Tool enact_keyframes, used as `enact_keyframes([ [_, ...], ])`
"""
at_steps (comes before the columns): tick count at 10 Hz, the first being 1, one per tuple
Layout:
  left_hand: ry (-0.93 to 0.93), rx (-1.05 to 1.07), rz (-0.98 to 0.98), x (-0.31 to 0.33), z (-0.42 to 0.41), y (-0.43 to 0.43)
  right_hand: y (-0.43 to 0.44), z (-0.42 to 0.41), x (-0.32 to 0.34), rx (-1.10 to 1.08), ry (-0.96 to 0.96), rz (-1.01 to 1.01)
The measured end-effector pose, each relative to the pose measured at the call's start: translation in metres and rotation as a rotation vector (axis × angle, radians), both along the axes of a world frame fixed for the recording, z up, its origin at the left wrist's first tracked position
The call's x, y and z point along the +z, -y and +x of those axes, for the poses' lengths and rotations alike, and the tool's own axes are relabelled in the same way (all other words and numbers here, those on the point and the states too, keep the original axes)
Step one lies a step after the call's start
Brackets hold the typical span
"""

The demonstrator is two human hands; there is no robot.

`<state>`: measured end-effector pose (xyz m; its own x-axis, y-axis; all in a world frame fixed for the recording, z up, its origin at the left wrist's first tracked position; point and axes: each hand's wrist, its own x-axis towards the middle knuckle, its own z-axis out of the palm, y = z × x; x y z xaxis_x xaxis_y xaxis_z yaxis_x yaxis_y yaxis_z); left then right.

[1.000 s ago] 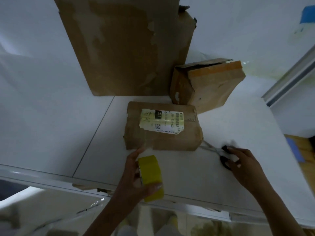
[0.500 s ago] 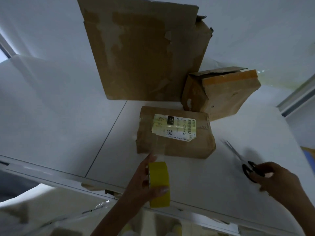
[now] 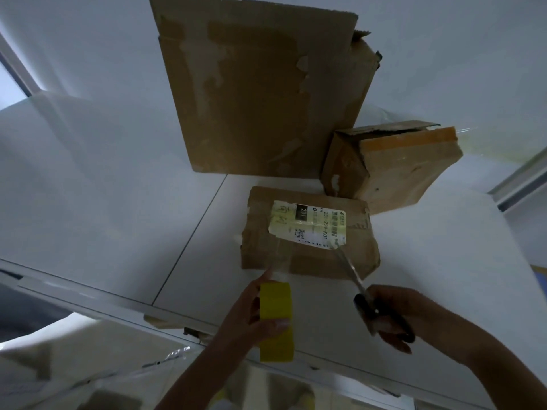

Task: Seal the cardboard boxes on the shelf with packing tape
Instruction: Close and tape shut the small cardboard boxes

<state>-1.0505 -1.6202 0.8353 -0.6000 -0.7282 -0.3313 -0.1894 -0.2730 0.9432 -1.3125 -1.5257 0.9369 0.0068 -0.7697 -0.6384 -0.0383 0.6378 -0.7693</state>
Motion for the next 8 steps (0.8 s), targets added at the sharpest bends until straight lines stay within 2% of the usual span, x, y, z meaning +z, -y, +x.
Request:
enact_keyframes([
  [1,-0.021,0.003,0.03,0.001,0.0,0.001,0.008,-0.007,-0.011,0.286,0.109,0.03],
  [3,-0.05,0.005,0.047,0.008,0.0,-0.001,0.031,-0.012,-0.017,0.418,0.02,0.048],
  [5,-0.076,0.001,0.089,0.011,-0.001,0.0,0.055,0.008,-0.014,0.471,-0.096,0.055],
  [8,-0.123,-0.004,0.117,0.006,0.001,0.003,0.066,0.018,-0.013,0.492,-0.146,0.007],
])
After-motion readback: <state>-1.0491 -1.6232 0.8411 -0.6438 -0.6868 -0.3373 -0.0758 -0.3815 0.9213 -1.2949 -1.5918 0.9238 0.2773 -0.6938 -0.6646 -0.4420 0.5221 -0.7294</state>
